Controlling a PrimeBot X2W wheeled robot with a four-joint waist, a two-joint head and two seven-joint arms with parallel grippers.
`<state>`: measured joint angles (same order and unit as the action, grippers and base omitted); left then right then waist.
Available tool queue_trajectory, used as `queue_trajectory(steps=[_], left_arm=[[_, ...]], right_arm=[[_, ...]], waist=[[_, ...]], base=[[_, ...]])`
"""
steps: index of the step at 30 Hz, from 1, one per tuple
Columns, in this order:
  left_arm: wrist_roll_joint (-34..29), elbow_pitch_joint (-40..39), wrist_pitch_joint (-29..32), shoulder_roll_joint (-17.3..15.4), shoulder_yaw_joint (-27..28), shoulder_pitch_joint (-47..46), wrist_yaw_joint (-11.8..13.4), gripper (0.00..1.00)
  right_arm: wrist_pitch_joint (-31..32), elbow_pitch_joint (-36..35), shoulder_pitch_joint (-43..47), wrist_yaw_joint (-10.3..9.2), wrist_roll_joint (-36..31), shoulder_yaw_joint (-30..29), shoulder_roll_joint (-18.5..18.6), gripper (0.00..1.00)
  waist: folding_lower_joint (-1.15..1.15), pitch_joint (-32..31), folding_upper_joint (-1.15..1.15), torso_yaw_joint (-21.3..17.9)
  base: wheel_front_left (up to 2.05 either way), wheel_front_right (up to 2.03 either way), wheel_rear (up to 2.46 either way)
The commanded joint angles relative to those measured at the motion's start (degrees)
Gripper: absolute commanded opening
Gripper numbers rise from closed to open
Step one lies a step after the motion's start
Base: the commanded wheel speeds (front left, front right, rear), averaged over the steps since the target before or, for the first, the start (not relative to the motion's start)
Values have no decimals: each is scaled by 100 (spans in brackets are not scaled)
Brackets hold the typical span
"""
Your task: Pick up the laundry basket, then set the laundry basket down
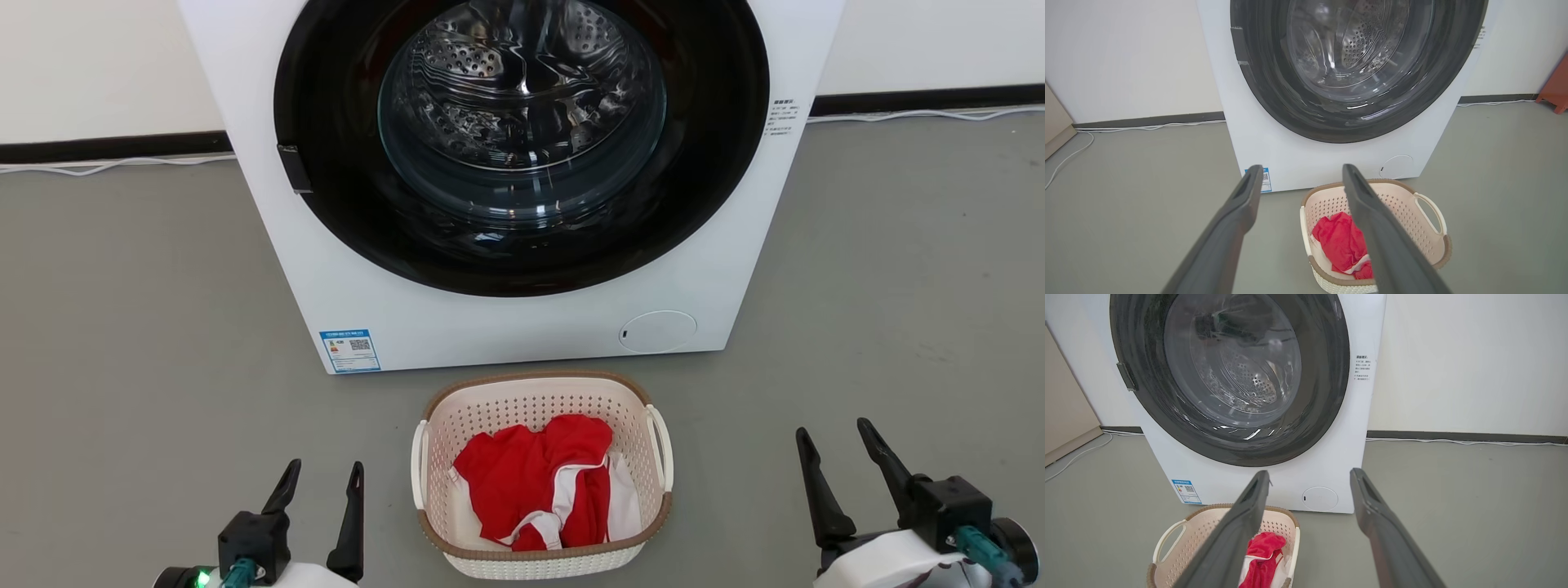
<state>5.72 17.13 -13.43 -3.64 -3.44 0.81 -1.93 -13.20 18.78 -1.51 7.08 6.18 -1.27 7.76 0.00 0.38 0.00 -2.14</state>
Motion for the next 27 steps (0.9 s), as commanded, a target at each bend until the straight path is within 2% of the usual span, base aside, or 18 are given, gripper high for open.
queue_trajectory(steps=[1,5,27], left_arm=[[-206,-91,-100,-56,153,-102,71,100],[-426,-12,-157,-67,166,-98,68,100],[-351,140,-157,-19,291,-138,-12,100]], right_arm=[[-123,-118,-210,40,-234,137,95,100],[-180,-77,-198,41,-455,131,120,100],[-180,34,-232,41,-404,110,108,100]], waist=[[0,3,0,-2],[0,1,0,-5],[0,62,0,-15]], base=[[0,0,0],[0,0,0],[0,0,0]])
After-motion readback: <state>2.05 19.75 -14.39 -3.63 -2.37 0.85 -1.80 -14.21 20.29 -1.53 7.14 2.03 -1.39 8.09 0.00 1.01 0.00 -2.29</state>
